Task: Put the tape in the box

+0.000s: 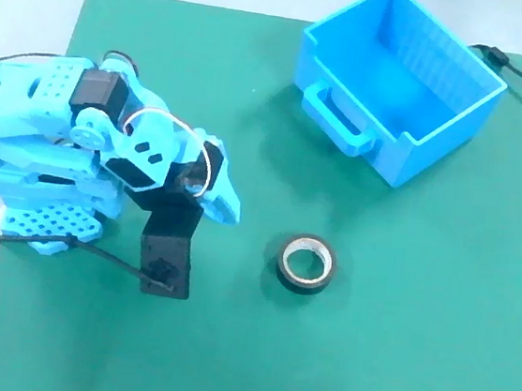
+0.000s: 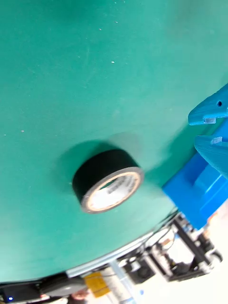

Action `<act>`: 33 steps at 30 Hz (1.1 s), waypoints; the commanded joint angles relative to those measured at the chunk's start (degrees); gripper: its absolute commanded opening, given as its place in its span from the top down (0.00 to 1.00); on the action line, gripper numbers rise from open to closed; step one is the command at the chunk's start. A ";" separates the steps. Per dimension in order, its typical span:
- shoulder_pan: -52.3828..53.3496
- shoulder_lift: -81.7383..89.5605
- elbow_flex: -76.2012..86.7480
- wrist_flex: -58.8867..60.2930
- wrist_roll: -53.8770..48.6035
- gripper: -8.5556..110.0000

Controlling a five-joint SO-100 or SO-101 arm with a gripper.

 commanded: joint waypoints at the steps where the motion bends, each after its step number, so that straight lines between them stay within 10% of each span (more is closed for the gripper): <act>1: 1.49 0.53 0.53 -0.62 1.14 0.93; 33: 1.05 0.18 -7.91 1.41 -1.23 0.92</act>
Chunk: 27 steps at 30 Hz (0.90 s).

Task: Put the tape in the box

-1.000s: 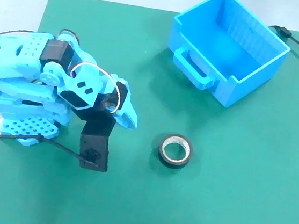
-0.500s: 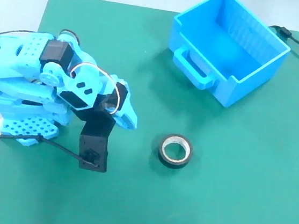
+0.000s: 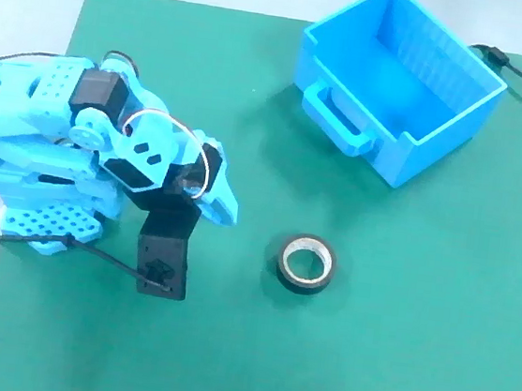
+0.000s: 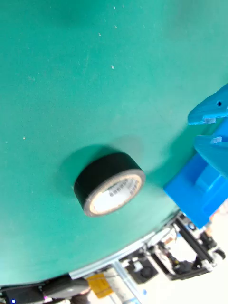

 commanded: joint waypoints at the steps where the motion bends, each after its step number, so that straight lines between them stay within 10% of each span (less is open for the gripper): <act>1: 1.14 0.26 -8.70 0.53 -1.93 0.92; 27: 10.28 -52.47 -54.84 11.87 -2.90 0.86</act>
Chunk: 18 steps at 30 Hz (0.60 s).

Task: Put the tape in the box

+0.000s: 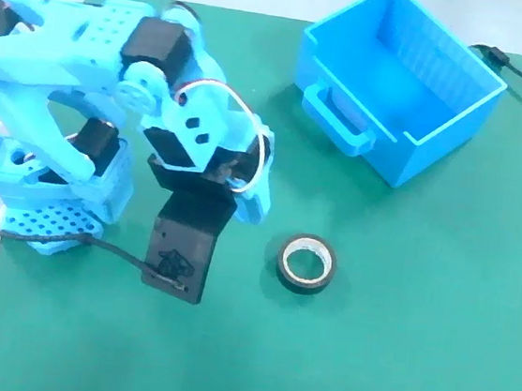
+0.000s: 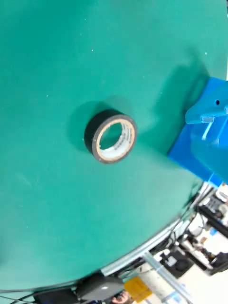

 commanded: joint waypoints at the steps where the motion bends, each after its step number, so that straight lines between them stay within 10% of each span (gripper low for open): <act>1: 1.67 -2.02 -5.27 1.14 -1.14 0.86; 18: 2.20 -20.83 -11.95 0.62 -5.89 0.74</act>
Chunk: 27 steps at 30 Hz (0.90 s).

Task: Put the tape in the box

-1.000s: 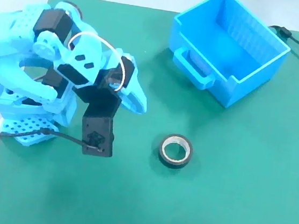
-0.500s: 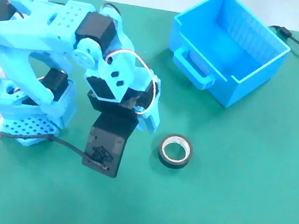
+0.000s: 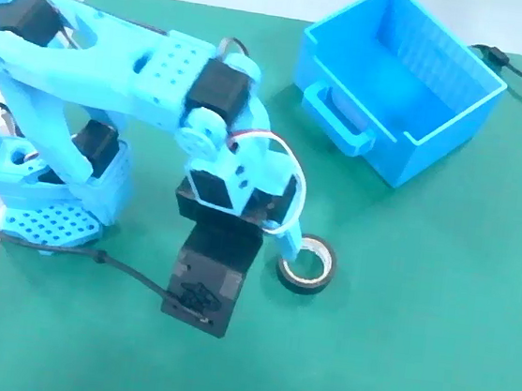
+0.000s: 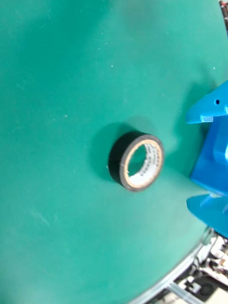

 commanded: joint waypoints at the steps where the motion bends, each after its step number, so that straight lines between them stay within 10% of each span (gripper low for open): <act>1: -0.09 -1.76 -5.27 -0.18 -0.88 0.74; 27: -9.32 -22.94 -5.19 -8.09 -0.88 0.70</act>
